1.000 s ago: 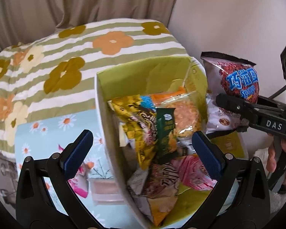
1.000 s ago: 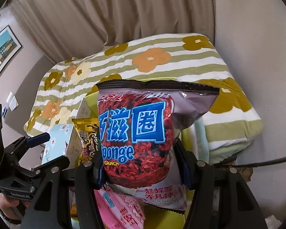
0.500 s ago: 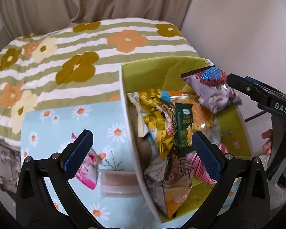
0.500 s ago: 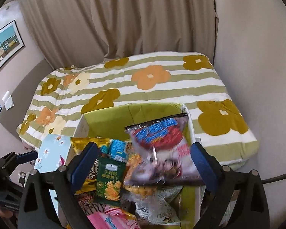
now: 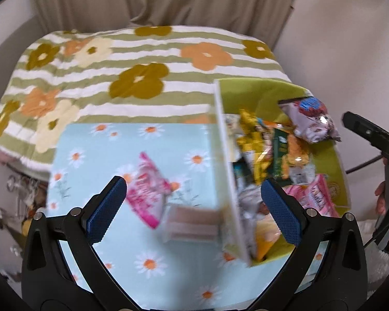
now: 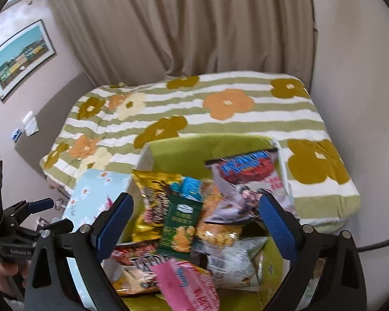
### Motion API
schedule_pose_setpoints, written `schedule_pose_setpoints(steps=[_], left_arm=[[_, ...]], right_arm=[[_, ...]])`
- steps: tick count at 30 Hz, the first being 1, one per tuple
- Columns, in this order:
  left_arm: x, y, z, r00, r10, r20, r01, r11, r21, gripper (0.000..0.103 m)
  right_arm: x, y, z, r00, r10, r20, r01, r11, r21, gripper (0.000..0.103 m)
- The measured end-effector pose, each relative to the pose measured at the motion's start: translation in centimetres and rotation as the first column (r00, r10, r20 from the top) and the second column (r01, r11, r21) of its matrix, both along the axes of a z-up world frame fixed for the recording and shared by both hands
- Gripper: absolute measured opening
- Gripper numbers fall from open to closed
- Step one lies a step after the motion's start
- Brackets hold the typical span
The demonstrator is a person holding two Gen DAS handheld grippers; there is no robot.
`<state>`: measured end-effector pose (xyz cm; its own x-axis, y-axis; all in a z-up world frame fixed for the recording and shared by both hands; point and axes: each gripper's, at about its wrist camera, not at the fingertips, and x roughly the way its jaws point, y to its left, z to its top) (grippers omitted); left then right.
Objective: Organize snacks
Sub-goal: 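Move both tools back toward the pink candy bag and white pad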
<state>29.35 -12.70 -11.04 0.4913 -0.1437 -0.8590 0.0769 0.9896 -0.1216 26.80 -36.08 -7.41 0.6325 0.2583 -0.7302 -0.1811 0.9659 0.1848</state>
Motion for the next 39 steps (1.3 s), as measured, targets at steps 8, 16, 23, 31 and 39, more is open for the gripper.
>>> schedule_pose_setpoints(steps=[8, 16, 23, 31, 39], left_arm=[[-1.4, 5.0, 0.8, 0.995, 0.101, 0.003, -0.101, 0.995, 0.026, 0.103], [-1.1, 7.1, -0.6, 0.999, 0.037, -0.019, -0.036, 0.998, 0.042, 0.103], [0.8, 8.2, -3.5, 0.991, -0.115, -0.075, 0.120, 0.991, 0.067, 0.103], [3.8, 10.6, -7.2, 0.943, -0.303, -0.141, 0.313, 0.948, 0.056, 0.103], [6.6, 11.0, -10.4, 0.869, -0.463, -0.175, 0.475, 0.880, 0.027, 0.103]], right_arm=[[-0.9, 3.6, 0.0, 0.995, 0.095, 0.000, -0.095, 0.995, 0.013, 0.097], [-1.8, 7.6, -0.7, 0.992, 0.126, -0.021, -0.126, 0.992, -0.005, 0.097], [-2.9, 12.8, -2.5, 0.993, 0.094, -0.071, -0.095, 0.995, -0.017, 0.097], [-4.7, 18.5, -6.1, 0.994, 0.007, -0.112, -0.010, 1.000, -0.023, 0.097], [-8.7, 23.3, -10.1, 0.991, -0.124, -0.044, 0.121, 0.990, -0.066, 0.097]])
